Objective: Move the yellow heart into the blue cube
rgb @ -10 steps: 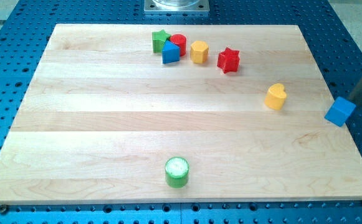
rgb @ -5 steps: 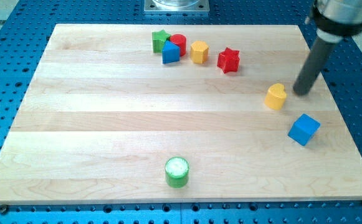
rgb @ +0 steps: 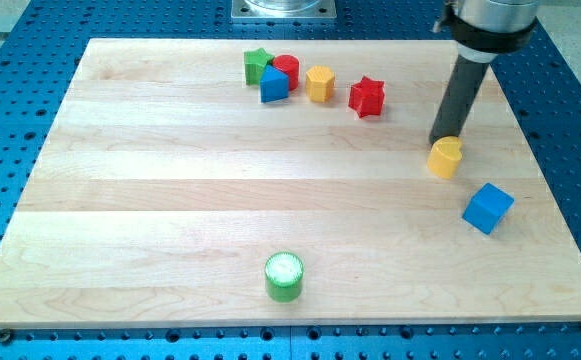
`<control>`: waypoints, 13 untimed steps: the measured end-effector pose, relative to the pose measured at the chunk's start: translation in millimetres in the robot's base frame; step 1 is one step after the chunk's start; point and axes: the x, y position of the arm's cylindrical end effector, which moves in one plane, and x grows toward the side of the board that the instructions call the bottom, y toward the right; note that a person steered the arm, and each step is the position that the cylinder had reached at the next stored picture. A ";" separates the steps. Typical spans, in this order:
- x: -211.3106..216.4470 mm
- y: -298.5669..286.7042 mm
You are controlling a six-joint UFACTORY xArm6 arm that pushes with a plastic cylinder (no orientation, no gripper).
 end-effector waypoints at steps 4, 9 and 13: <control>-34.9 -23.2; 93.1 -13.0; 83.5 43.7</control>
